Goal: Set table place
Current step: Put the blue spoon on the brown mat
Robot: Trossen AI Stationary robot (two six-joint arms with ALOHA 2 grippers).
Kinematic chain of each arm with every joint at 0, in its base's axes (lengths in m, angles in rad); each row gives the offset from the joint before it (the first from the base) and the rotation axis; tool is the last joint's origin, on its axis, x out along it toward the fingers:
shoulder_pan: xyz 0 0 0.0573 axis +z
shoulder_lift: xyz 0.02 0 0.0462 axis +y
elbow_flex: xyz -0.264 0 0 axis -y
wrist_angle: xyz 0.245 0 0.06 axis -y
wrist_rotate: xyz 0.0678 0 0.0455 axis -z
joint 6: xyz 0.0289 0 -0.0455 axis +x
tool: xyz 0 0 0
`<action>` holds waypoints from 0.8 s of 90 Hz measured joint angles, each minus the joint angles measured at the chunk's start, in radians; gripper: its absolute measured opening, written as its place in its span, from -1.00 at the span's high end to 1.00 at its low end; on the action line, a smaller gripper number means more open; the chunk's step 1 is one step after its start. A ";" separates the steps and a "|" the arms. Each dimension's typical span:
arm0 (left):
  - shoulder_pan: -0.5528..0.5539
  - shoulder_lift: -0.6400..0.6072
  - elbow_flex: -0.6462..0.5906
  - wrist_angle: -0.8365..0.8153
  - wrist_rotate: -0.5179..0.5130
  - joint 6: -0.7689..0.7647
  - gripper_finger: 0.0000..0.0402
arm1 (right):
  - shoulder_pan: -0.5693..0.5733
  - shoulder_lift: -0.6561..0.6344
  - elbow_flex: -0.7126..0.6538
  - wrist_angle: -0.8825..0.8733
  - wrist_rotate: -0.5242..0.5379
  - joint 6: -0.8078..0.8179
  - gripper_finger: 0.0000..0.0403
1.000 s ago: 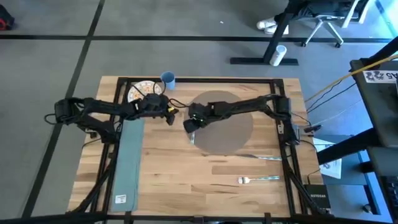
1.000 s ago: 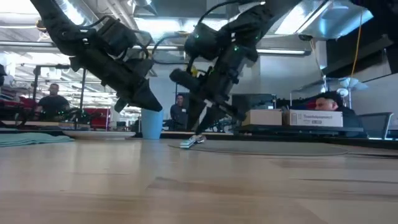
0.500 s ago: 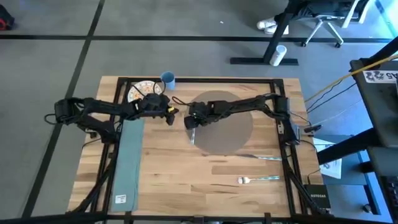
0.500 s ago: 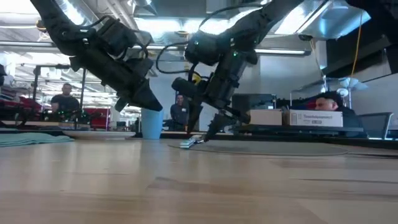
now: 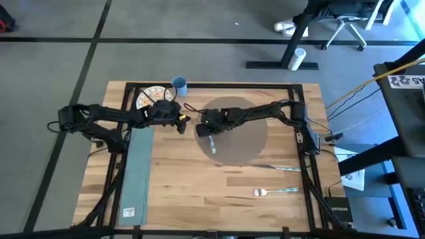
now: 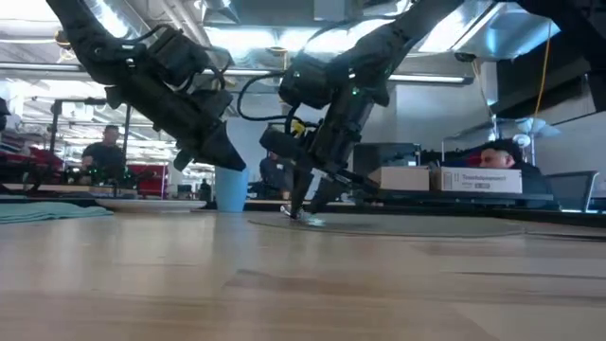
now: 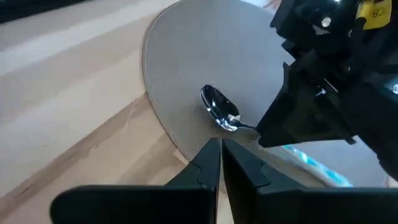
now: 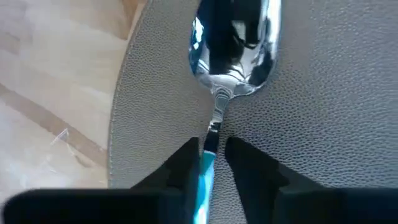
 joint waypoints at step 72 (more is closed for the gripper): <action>0.000 0.000 0.000 -0.019 0.000 0.002 1.00 | -0.016 -0.007 0.323 -0.673 0.111 -0.183 0.98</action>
